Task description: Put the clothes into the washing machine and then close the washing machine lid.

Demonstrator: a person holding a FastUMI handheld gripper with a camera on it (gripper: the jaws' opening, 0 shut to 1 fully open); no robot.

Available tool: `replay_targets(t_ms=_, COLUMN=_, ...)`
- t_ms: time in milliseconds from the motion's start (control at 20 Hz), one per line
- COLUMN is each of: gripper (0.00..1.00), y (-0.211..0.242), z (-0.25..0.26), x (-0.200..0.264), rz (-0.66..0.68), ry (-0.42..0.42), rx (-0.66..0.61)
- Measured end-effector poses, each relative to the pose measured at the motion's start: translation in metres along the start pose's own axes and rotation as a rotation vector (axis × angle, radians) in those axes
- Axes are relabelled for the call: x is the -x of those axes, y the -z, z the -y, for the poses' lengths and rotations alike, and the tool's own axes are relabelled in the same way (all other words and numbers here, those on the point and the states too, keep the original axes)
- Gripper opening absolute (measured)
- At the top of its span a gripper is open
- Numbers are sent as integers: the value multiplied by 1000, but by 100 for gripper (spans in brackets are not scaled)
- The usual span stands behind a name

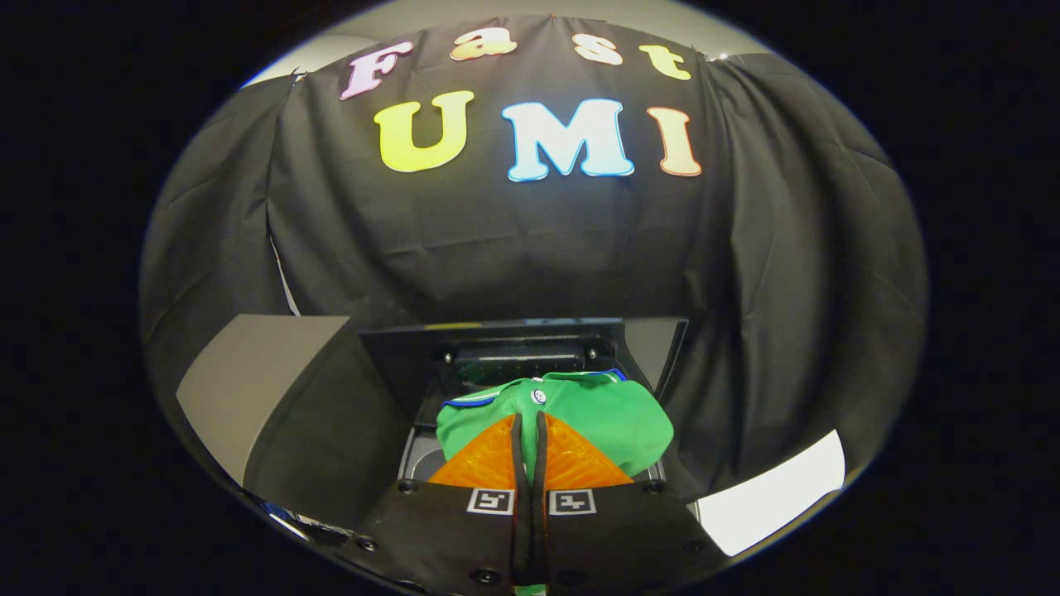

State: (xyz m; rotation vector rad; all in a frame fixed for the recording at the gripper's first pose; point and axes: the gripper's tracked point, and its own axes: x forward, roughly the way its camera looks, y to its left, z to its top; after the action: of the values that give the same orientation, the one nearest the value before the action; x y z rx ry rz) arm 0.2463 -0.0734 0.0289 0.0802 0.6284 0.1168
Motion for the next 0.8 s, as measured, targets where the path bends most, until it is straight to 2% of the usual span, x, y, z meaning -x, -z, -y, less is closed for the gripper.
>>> replay_targets(t_ms=800, gripper=2, y=98, z=3, x=-66, rz=-253, ry=9, rx=-53)
